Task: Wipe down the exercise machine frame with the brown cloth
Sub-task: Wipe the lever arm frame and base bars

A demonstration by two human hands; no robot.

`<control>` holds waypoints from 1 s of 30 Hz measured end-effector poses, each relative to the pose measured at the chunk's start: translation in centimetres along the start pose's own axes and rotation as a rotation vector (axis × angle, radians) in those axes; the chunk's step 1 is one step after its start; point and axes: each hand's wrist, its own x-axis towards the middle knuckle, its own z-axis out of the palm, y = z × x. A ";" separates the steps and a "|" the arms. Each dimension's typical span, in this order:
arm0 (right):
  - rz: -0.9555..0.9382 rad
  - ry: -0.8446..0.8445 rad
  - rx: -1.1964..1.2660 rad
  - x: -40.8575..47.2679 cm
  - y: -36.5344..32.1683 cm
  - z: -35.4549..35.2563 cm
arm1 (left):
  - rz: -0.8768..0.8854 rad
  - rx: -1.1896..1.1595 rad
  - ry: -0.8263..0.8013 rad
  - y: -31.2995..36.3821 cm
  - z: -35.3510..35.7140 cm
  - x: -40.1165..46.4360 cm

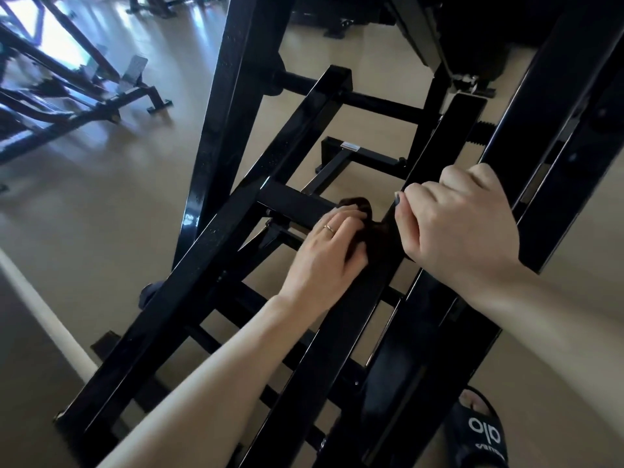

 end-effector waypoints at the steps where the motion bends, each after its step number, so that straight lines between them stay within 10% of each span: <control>1: -0.002 0.002 0.006 0.0 0.0 0.0 | 0.017 0.002 -0.025 -0.2 -0.1 0.2; 12: -0.013 -0.002 -0.034 0.0 0.1 0.1 | -0.303 0.092 0.023 -7.0 -5.0 1.9; 30: -0.052 -0.065 -0.046 -0.3 0.3 -0.1 | -0.404 0.063 -0.192 6.8 -7.7 -20.1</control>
